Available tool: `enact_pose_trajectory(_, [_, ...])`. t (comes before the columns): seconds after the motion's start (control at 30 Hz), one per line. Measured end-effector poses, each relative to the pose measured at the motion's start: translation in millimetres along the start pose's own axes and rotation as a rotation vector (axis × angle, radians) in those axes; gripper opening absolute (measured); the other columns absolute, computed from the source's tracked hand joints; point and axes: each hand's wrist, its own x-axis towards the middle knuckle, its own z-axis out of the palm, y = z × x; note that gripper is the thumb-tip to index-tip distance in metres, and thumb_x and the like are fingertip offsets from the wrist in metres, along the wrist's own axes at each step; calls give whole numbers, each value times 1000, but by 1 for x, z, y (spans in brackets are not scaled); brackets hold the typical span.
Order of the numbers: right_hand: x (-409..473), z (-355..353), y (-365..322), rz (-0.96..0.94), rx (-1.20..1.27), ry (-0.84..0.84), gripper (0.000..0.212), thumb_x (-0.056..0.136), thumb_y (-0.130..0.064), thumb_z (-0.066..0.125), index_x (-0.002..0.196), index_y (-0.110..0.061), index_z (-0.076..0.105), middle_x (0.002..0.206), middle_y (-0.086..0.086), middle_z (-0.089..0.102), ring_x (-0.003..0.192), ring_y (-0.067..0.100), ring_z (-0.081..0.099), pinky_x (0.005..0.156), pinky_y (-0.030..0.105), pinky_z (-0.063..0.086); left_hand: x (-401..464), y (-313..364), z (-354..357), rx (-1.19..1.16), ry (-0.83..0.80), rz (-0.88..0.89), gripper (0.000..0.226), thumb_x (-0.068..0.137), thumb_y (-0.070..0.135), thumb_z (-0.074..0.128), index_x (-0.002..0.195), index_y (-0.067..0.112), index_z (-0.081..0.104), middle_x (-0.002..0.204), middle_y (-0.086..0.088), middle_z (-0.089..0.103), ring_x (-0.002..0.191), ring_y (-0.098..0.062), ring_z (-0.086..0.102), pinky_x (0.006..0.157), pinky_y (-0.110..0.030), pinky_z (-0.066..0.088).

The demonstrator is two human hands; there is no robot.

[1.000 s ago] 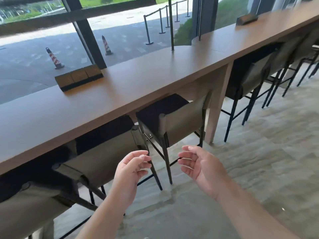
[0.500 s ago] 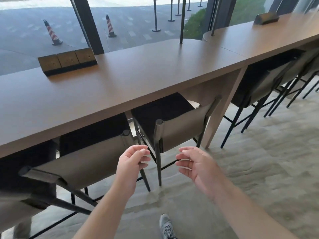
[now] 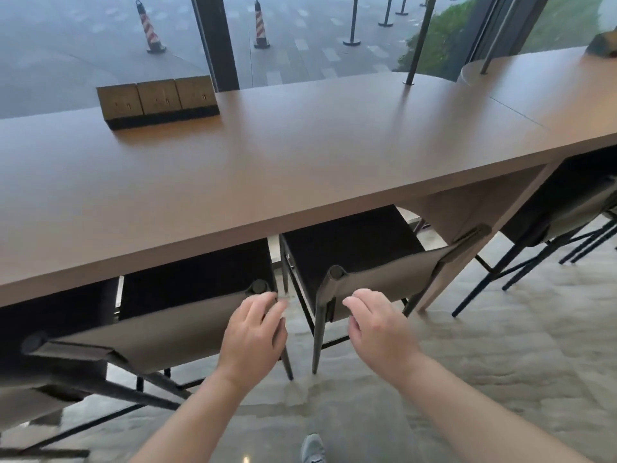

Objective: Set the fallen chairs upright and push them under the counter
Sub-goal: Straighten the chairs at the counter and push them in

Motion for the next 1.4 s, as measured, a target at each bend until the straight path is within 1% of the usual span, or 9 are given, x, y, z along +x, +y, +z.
enact_pose_trajectory(0.1, [19, 19, 14, -144, -109, -71, 37, 65, 3, 71, 101, -6, 67, 103, 11, 64, 87, 30, 62, 67, 37, 53, 4, -13, 11, 133, -84, -4, 35, 92, 19, 53, 124, 9, 62, 126, -15, 58, 118, -31, 52, 96, -42, 45])
enact_pose_trajectory(0.2, [38, 32, 25, -216, -149, -170, 48, 68, -3, 72, 115, -8, 61, 115, 13, 60, 98, 31, 58, 76, 38, 52, 7, -15, 18, 213, -149, -58, 41, 92, 22, 49, 131, 11, 56, 131, -14, 55, 122, -30, 50, 96, -42, 43])
enact_pose_trajectory(0.3, [49, 40, 33, -235, -156, -266, 52, 69, -4, 74, 120, -9, 60, 119, 12, 59, 103, 31, 57, 83, 40, 52, 8, -14, 21, 241, -164, -112, 44, 89, 16, 58, 133, 11, 54, 131, -12, 53, 121, -29, 49, 98, -43, 43])
enact_pose_trajectory(0.37, [53, 42, 36, -242, -148, -315, 54, 68, -3, 75, 120, -9, 62, 119, 12, 60, 103, 30, 58, 85, 41, 51, 7, -15, 20, 241, -135, -156, 50, 81, 7, 67, 129, 10, 57, 127, -12, 54, 117, -30, 50, 96, -43, 45])
enact_pose_trajectory(0.47, [59, 44, 39, -248, -128, -319, 59, 56, 3, 78, 113, -5, 66, 113, 15, 62, 97, 33, 60, 80, 42, 54, 9, -21, 17, 253, -127, -119, 58, 69, -5, 73, 124, 9, 60, 122, -12, 53, 109, -31, 51, 89, -45, 50])
enact_pose_trajectory(0.6, [64, 46, 46, -291, -126, -297, 59, 47, 7, 76, 104, -4, 67, 110, 18, 62, 90, 33, 61, 75, 42, 55, 18, -23, 17, 282, -174, -69, 60, 60, -8, 74, 117, 9, 63, 121, -10, 50, 105, -32, 50, 84, -46, 52])
enact_pose_trajectory(0.8, [66, 44, 55, -381, -147, -290, 59, 49, 5, 75, 107, -6, 67, 113, 17, 62, 89, 32, 60, 71, 39, 55, 19, -30, 21, 267, -170, -27, 60, 60, -9, 67, 116, 10, 59, 122, -11, 48, 106, -32, 49, 85, -47, 52])
enact_pose_trajectory(1.03, [67, 46, 52, -333, -123, -279, 62, 48, 8, 75, 108, -5, 65, 114, 18, 60, 89, 33, 59, 70, 41, 56, 23, -32, 20, 248, -180, -49, 59, 64, -6, 57, 120, 11, 57, 121, -10, 52, 109, -32, 50, 89, -47, 50])
enact_pose_trajectory(1.4, [78, 44, 52, -309, -25, -265, 52, 49, 14, 71, 98, -3, 67, 100, 15, 63, 78, 29, 57, 59, 34, 53, 37, -29, 10, 187, -234, -104, 57, 48, -14, 74, 101, 9, 68, 108, -14, 63, 97, -36, 59, 79, -48, 53])
